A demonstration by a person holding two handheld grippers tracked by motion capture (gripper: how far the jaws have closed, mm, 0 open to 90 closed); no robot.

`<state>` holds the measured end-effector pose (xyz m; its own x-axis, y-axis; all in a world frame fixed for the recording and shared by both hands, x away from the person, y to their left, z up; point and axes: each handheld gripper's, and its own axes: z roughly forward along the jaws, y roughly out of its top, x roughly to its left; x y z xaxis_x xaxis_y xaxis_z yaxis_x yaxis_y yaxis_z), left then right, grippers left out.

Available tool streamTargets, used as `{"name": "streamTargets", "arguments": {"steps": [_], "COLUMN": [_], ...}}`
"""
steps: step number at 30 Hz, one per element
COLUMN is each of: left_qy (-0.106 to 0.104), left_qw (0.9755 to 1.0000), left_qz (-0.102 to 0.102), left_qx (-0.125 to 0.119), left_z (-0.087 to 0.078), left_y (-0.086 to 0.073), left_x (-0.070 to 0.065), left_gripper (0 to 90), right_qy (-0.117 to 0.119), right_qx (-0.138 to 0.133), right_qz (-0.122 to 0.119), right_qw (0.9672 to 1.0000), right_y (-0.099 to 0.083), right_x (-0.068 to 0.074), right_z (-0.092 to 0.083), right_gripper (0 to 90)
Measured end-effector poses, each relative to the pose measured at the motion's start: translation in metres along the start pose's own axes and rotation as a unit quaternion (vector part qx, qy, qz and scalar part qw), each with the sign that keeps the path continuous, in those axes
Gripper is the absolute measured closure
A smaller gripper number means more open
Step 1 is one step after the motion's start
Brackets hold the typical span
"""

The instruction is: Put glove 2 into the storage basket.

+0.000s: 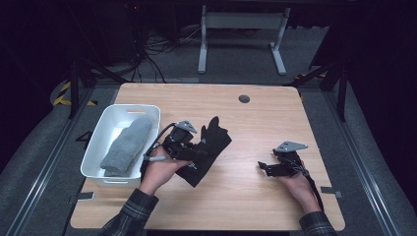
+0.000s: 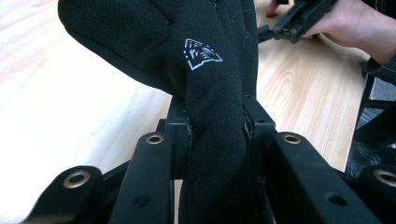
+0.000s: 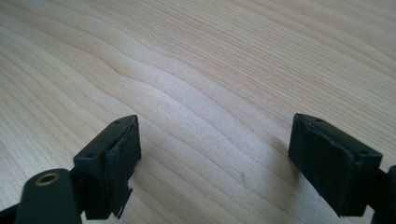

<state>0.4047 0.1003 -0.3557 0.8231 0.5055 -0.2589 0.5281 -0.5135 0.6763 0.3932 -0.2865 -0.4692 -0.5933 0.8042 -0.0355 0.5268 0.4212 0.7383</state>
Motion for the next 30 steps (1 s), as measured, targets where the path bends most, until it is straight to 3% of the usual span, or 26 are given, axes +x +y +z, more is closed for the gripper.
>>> {"name": "streamTargets", "arguments": {"steps": [8,12,19,25,28,30], "left_qy": [0.032,0.053,0.099,0.11,0.125,0.12], "left_qw": [0.9989,0.9969,0.9901,0.9854,0.9814,0.9807], "left_qz": [-0.032,-0.054,-0.098,-0.13,-0.146,-0.154], "left_qx": [-0.014,-0.021,-0.018,-0.006,0.002,0.009], "left_z": [-0.047,-0.074,-0.113,-0.126,-0.128,-0.127], "left_y": [-0.007,-0.013,-0.033,-0.055,-0.067,-0.074], "left_x": [0.031,0.049,0.087,0.111,0.124,0.13], "left_gripper": [70.7,70.7,70.7,70.6,70.5,70.5], "right_qy": [0.0,0.0,0.0,0.0,0.0,0.0], "right_qx": [0.0,0.0,0.0,0.0,0.0,0.0], "right_qz": [0.0,0.0,0.0,0.0,0.001,0.001], "right_qw": [1.0,1.0,1.0,1.0,1.0,1.0], "right_y": [0.0,0.0,0.0,0.0,0.0,0.0], "right_x": [0.0,0.0,0.0,0.0,0.0,0.0], "right_z": [0.0,0.0,0.0,0.0,0.0,0.0], "right_gripper": [17.4,17.4,17.4,17.3,17.3,17.3]}}
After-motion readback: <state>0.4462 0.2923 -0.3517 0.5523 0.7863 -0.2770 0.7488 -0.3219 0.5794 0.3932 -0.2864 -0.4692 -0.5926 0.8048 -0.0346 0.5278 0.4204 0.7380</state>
